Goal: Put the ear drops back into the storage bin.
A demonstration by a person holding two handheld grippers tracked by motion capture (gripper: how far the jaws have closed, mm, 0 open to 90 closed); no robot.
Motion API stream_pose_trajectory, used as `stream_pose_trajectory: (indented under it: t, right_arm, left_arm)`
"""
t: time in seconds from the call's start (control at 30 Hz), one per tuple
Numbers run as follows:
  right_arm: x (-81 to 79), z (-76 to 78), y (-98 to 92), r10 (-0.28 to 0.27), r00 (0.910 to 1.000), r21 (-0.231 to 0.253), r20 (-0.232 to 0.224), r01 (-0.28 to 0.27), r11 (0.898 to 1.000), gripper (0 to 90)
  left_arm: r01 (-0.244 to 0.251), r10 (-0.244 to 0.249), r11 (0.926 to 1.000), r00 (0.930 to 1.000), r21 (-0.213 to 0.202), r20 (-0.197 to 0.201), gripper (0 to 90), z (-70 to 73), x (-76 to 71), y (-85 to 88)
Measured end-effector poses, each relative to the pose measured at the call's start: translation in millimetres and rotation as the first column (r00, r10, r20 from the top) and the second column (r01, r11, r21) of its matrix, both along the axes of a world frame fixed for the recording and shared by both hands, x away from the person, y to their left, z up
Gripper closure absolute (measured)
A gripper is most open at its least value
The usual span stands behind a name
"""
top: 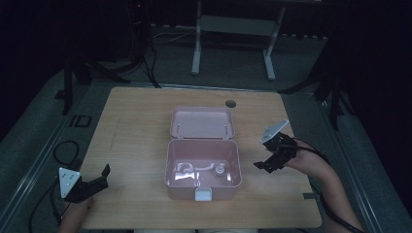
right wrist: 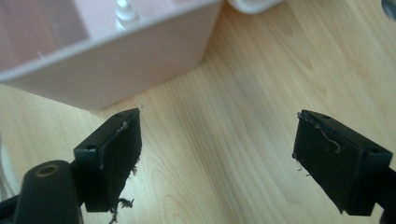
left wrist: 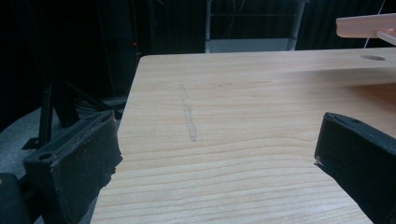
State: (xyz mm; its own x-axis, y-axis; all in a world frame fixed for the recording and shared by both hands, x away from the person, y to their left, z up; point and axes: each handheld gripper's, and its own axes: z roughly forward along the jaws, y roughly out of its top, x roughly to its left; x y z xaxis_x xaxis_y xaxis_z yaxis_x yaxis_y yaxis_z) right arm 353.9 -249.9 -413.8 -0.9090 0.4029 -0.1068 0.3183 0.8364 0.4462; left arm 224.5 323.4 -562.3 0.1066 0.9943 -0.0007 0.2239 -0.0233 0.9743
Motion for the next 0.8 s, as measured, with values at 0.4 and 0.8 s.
stream_pose_trajectory:
  t: [0.4,0.8]
  right_arm:
    - [-3.6,-51.3,-30.9,-0.148,0.9882,0.085,0.037,0.145,0.986,15.0]
    - [-12.4,-95.0,-45.5,-0.286,0.9539,0.151,0.089,0.271,0.951,14.2]
  left_arm:
    - [-0.002,0.002,1.0,1.0,-0.002,0.002,0.4,-0.1,-0.1,-0.2]
    - [-0.003,0.003,1.0,1.0,-0.004,0.003,0.4,-0.1,-0.1,-0.2]
